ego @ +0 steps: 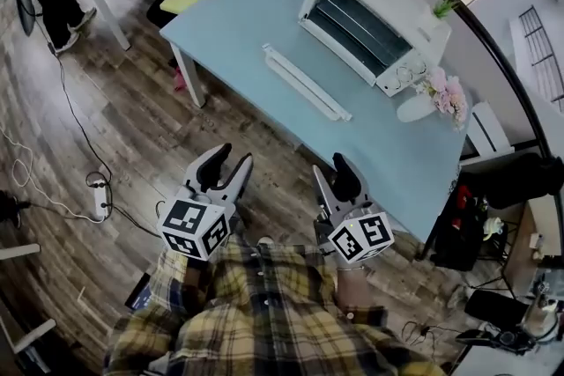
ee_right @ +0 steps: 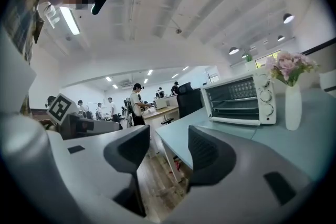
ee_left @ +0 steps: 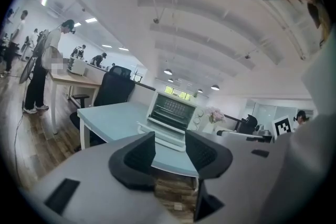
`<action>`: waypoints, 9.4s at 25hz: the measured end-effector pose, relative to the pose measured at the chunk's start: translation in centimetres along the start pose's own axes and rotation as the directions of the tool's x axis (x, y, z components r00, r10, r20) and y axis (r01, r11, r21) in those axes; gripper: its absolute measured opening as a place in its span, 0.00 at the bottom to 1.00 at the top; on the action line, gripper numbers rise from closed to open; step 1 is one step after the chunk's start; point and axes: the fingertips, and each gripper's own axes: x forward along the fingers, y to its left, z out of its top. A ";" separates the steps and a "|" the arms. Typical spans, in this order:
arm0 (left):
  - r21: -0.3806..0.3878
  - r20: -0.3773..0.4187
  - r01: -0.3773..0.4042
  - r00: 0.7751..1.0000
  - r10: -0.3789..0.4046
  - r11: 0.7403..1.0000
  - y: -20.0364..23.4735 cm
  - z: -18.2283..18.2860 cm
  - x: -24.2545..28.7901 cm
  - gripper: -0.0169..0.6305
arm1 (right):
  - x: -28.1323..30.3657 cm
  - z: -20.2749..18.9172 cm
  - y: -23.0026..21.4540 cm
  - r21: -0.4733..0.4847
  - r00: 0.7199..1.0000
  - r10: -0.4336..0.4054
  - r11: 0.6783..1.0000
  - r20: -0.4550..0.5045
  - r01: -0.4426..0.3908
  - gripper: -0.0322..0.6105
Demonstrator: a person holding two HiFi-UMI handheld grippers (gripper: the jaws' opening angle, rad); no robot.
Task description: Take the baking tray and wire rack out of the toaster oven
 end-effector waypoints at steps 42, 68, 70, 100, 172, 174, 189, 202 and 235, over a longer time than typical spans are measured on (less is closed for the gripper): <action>-0.062 -0.121 0.290 0.948 -0.296 0.955 12.8 10.6 25.0 0.45 | 17.5 5.0 -14.8 0.202 0.905 -0.415 0.897 0.089 0.392 0.46; -0.140 -0.202 0.481 0.842 -0.500 0.865 8.7 14.0 39.3 0.42 | 19.4 9.0 -24.9 0.357 0.808 -0.571 0.792 0.148 0.494 0.46; -0.159 -0.211 0.491 0.831 -0.515 0.857 8.5 13.7 39.8 0.42 | 19.8 8.9 -24.9 0.374 0.807 -0.572 0.787 0.146 0.490 0.46; -0.576 -0.085 0.466 0.783 -0.616 0.672 4.3 10.4 46.9 0.38 | 23.4 6.1 -32.6 0.808 0.771 -0.572 0.573 0.279 0.133 0.45; -0.819 -0.003 0.370 0.760 -0.649 0.438 6.1 5.1 43.4 0.03 | 21.1 0.9 -27.0 0.900 0.670 -0.661 0.435 0.338 -0.025 0.09; -0.820 0.001 0.366 0.770 -0.638 0.441 6.2 5.0 42.5 0.03 | 20.8 0.9 -26.1 0.898 0.686 -0.643 0.438 0.340 -0.035 0.08; -0.789 0.104 0.378 0.859 -0.502 0.484 4.8 3.3 32.6 0.04 | 15.4 -0.7 -19.3 0.873 0.817 -0.447 0.469 0.365 -0.134 0.08; -0.778 0.081 0.422 0.802 -0.591 0.465 -1.0 -0.4 26.6 0.04 | 6.3 -3.3 -15.5 0.870 0.752 -0.522 0.474 0.402 -0.137 0.08; -0.807 -0.376 0.246 0.487 -0.789 0.536 -18.2 -19.0 25.4 0.05 | -15.1 -15.6 -17.0 0.982 0.375 -0.910 0.187 0.178 -0.012 0.08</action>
